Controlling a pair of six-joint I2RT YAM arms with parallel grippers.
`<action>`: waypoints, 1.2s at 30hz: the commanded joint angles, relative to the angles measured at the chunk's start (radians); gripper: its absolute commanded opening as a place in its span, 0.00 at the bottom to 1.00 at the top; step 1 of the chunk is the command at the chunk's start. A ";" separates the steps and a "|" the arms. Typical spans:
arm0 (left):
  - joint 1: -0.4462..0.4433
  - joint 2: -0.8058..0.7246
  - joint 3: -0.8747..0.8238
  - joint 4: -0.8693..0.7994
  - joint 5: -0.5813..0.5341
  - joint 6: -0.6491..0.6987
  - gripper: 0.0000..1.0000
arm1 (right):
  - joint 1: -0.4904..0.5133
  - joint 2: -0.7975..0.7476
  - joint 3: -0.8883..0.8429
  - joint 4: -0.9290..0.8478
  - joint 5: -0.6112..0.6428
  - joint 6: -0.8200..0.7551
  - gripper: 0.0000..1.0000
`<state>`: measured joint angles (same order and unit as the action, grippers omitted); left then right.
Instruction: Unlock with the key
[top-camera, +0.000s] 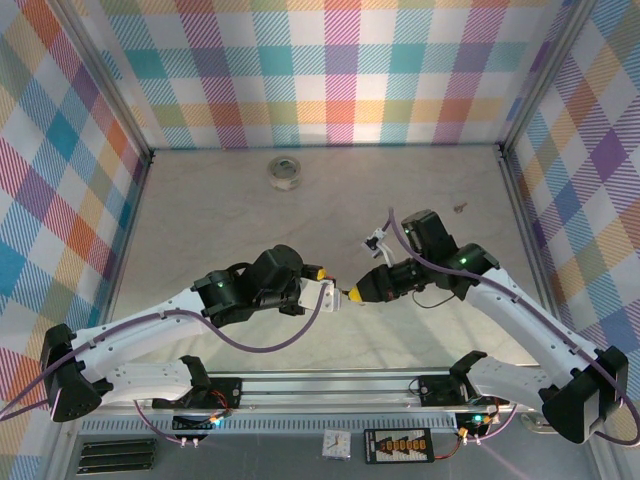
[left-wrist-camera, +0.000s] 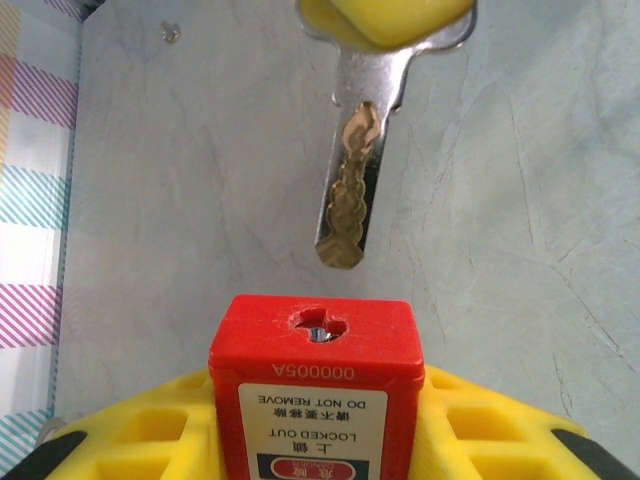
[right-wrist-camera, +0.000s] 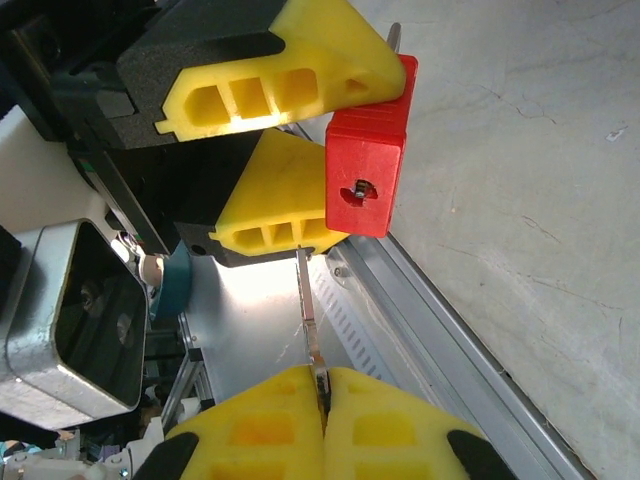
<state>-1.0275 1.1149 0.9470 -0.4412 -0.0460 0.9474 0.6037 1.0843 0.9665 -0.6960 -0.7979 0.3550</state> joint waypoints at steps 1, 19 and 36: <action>-0.016 -0.012 0.035 0.030 -0.001 -0.012 0.00 | 0.007 0.009 -0.016 0.022 -0.022 0.009 0.00; -0.037 0.001 0.044 0.029 0.003 -0.022 0.00 | 0.016 0.052 -0.031 0.057 -0.002 0.020 0.00; -0.146 0.069 0.043 0.098 -0.160 0.001 0.00 | 0.016 0.099 -0.024 0.073 -0.041 0.053 0.00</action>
<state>-1.1236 1.1770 0.9623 -0.4488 -0.1925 0.9340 0.6128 1.1721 0.9417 -0.6651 -0.7944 0.3965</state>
